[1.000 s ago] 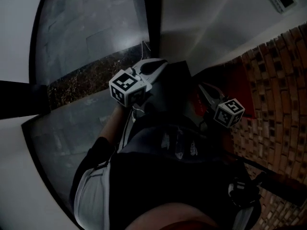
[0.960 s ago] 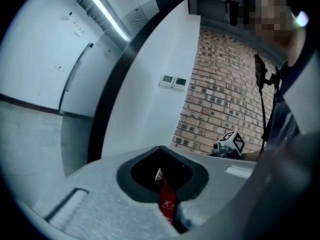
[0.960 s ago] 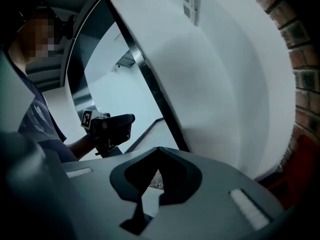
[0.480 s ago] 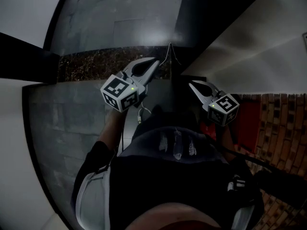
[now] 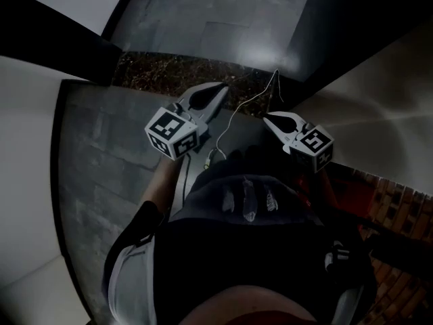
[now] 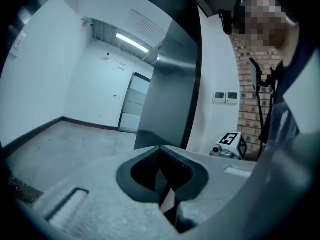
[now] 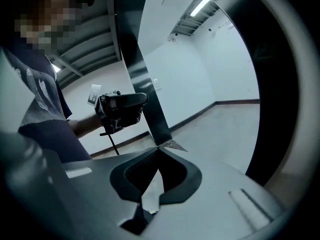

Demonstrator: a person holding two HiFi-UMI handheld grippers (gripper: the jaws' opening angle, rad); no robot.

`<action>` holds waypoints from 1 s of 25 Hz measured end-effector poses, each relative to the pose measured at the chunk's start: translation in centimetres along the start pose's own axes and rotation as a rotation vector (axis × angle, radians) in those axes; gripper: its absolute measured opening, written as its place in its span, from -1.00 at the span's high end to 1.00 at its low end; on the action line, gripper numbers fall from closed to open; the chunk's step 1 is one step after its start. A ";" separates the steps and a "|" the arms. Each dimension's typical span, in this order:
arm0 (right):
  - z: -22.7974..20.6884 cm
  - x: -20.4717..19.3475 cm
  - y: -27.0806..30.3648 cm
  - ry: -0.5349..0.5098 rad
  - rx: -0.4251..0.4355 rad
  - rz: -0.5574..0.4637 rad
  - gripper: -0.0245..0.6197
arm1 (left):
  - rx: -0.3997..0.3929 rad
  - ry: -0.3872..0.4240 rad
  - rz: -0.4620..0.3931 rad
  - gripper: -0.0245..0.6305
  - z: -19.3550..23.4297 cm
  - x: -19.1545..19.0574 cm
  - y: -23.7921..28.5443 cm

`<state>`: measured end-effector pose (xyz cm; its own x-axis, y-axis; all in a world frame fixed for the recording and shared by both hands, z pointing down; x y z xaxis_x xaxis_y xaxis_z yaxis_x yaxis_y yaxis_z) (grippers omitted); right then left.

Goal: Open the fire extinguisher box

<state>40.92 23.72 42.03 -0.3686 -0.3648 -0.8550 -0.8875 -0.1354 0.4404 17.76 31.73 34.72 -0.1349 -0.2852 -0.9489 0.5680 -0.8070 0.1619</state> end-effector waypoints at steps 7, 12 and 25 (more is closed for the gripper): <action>-1.9 0.9 0.9 -0.037 0.082 0.017 0.92 | 0.072 0.040 0.005 0.92 0.4 0.3 1.1; -1.3 -0.7 1.5 -0.101 0.163 0.046 0.93 | 0.138 0.049 -0.004 0.92 -1.2 -1.0 0.2; 0.4 2.3 5.4 -0.155 0.312 0.055 0.92 | 0.263 0.084 0.015 0.92 0.4 -0.3 -2.4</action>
<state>35.14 22.52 42.30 -0.4346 -0.2159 -0.8744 -0.8980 0.1772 0.4026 16.11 33.57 34.74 -0.0542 -0.2633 -0.9632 0.3378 -0.9126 0.2304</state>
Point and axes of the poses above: the fingertips, and each gripper's own axes: y forward along the fingers, z to its left, x out of its top, the point moved 10 cm from there along -y, backward along the fingers, and after that the axes turned 10 degrees about -x, right-handed, at the moved point
